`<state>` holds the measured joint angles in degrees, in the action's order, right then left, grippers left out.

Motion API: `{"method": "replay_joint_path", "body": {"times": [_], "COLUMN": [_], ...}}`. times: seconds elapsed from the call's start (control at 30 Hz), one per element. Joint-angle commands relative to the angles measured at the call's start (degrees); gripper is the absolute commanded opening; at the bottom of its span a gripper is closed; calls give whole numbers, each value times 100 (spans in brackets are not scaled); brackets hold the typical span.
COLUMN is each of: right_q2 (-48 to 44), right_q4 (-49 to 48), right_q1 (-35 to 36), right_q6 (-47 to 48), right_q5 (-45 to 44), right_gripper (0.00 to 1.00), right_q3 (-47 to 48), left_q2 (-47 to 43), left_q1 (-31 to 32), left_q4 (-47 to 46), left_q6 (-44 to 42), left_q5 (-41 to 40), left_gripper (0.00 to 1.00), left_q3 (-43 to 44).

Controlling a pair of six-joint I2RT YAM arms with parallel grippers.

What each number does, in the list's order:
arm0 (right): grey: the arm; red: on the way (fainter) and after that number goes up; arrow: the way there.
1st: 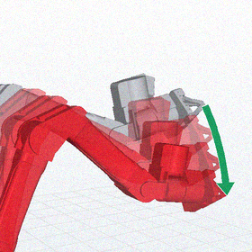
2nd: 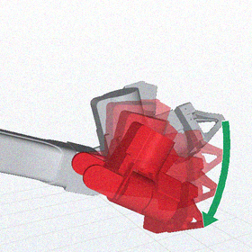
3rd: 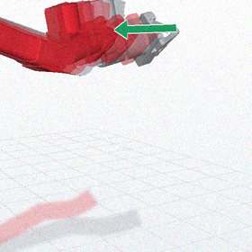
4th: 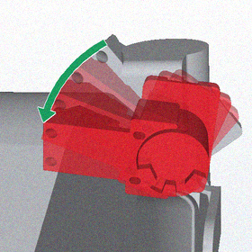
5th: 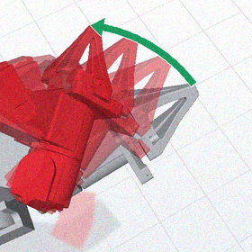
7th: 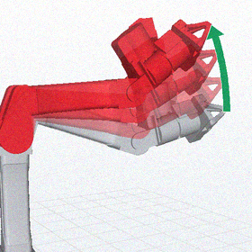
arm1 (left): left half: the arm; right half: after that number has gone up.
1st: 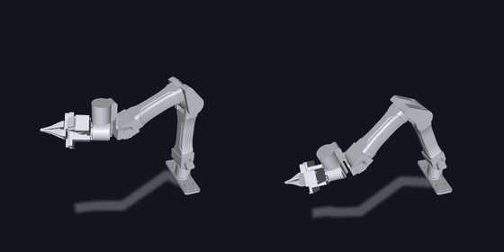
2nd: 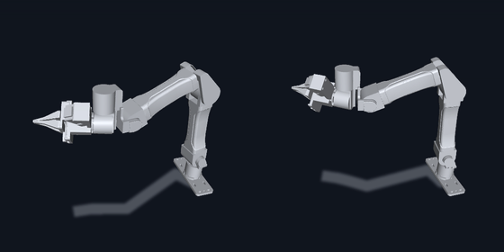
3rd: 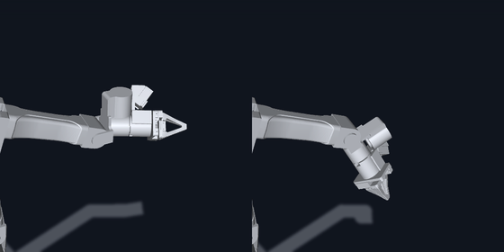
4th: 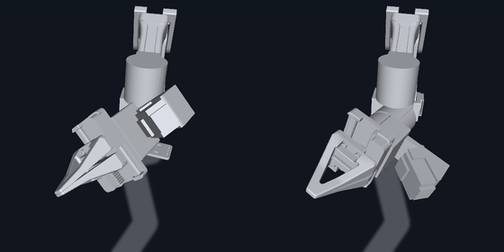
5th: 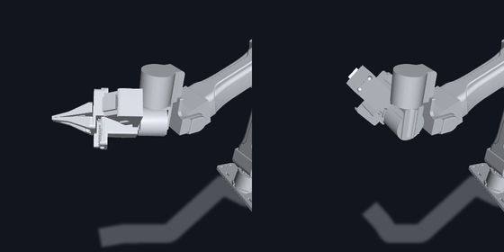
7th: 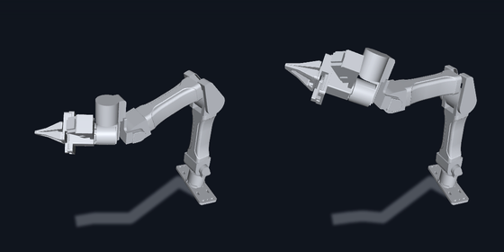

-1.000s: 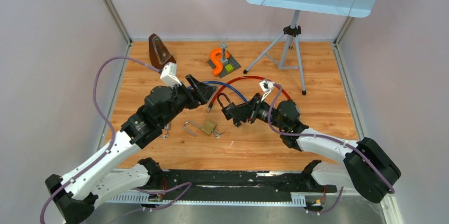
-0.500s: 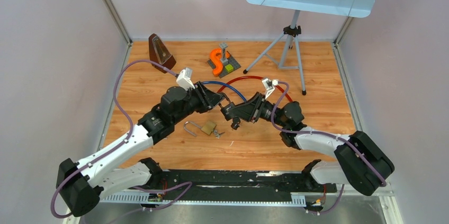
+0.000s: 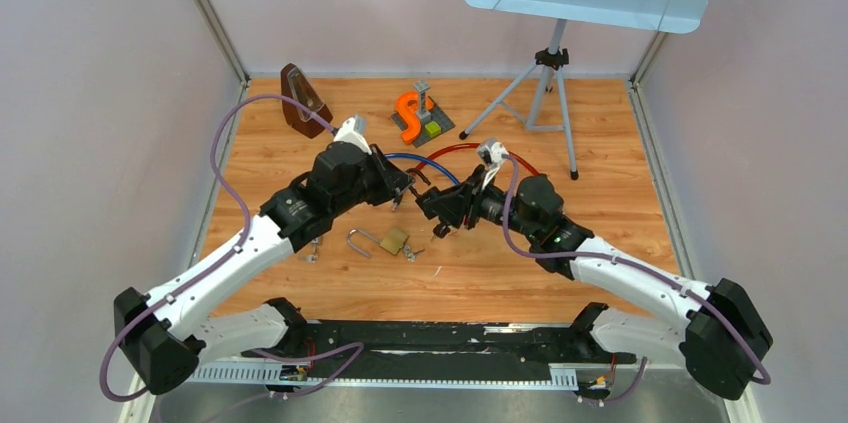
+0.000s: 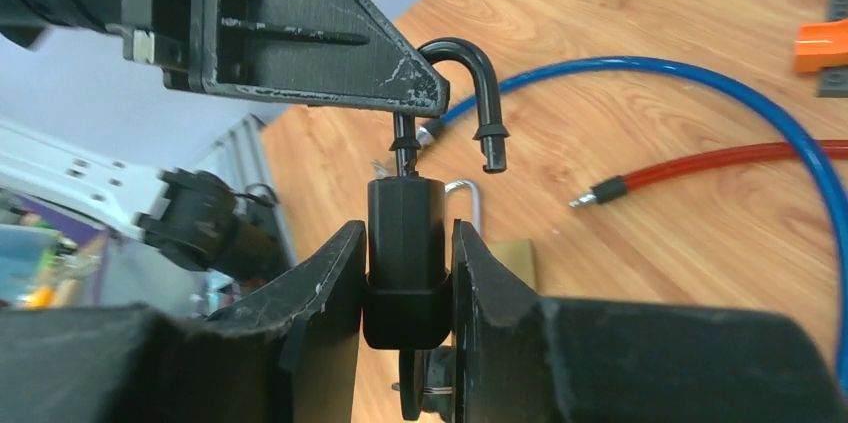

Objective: Unlock with the key

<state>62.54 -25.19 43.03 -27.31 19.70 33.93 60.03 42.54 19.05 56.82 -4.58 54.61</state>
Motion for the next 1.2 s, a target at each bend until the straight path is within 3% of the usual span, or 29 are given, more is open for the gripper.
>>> {"method": "replay_joint_path", "body": {"times": [0.0, 0.17, 0.33, 0.4, 0.5, 0.7, 1.03, 1.1, 1.17], "right_q2": [42, 334, 1117, 1526, 1861, 2218, 3581, 3890, 4087], "right_q4": [1475, 1506, 1185, 1309, 1447, 1579, 1849, 2130, 2682], "right_q1": [334, 1348, 2385, 2530, 2587, 2560, 2456, 2465, 2473], "right_q6": [1676, 2778, 4053, 4204, 4274, 4431, 4446, 4304, 3976], "right_q5": [-2050, -3508, -5166, -5450, -5668, -5997, -6144, -6158, -5908], "right_gripper": [0, 0, 0, 0, 0, 0, 0, 5, 21], "right_q3": [333, 417, 605, 759, 847, 824, 1129, 1386, 1719], "left_q2": [225, 1022, 1784, 1926, 1787, 1000, -594, -922, -1324], "left_q1": [-18, -200, -374, -397, -510, -938, -1101, -1102, -1098], "left_q4": [644, 1537, 1750, 1682, 1664, 2076, 2828, 2798, 2748], "left_q6": [29, 520, 687, 701, 699, 491, -598, -1072, -1609], "left_q5": [161, 319, 1125, 1241, 1109, 120, -2397, -2817, -3164], "left_gripper": [13, 16, 24, 27, 46, 73, 99, 100, 100], "left_q3": [320, 517, 551, 523, 492, 480, 556, 540, 522]}}
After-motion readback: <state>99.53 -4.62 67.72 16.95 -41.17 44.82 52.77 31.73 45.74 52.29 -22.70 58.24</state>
